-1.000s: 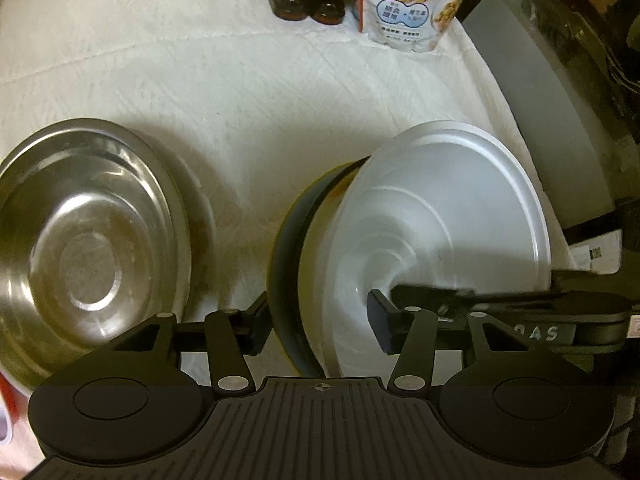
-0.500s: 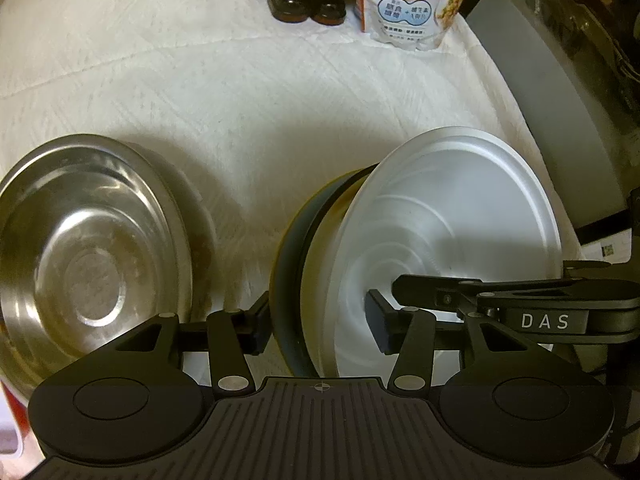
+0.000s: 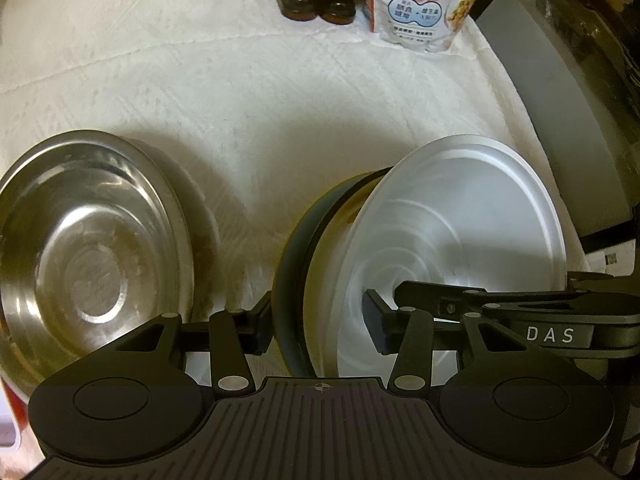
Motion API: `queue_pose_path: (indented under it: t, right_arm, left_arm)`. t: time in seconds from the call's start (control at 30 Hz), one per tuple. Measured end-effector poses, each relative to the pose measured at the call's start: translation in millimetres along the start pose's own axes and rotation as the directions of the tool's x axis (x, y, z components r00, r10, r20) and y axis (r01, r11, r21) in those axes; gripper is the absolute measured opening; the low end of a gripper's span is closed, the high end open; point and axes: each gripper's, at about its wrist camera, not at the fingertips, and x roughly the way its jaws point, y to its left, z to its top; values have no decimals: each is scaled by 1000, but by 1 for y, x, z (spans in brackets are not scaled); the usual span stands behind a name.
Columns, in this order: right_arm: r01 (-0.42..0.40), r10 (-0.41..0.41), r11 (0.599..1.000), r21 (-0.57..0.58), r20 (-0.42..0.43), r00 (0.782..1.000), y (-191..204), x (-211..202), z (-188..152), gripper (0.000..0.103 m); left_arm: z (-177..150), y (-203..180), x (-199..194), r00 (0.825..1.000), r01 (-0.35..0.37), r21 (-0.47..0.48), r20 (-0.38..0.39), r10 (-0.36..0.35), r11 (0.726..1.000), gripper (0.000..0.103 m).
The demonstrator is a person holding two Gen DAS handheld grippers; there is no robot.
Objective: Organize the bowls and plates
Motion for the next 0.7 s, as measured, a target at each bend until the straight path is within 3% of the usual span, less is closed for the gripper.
queue_pose_path:
  t: [0.7]
  right_arm:
    - [0, 0, 1000, 10, -6, 1000, -2, -2, 2, 57]
  left_arm:
    - [-1, 2, 1, 1000, 0, -15, -3, 0, 1000, 49]
